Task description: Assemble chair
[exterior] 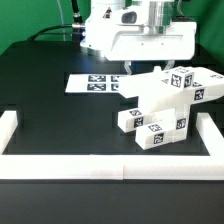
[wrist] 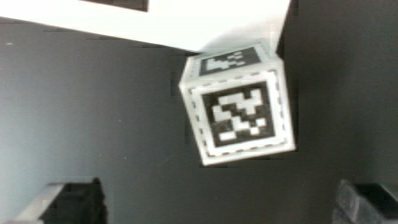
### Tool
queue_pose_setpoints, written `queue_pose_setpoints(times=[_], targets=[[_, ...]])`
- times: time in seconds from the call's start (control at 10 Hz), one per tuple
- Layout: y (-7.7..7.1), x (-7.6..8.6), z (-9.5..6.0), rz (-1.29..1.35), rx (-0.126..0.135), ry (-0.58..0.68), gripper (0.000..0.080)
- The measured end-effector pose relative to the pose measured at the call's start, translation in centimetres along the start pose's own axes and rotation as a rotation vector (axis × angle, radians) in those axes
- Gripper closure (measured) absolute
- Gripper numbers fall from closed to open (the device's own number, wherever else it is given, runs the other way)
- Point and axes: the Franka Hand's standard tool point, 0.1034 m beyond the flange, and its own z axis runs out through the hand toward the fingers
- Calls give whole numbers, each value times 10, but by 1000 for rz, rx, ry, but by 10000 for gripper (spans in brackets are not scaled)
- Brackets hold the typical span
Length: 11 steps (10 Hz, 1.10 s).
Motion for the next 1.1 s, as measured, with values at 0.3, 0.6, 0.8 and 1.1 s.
queue_pose_setpoints(times=[0.3,0.6,0.8,1.1], targets=[[-11,-21,16,-33,-20,4,151],[-10,-31,29,-46,-36,-5,151],[-9,-31,31,-47,-37,-7,151],[-12,-22,31,-47,-30,-9,390]])
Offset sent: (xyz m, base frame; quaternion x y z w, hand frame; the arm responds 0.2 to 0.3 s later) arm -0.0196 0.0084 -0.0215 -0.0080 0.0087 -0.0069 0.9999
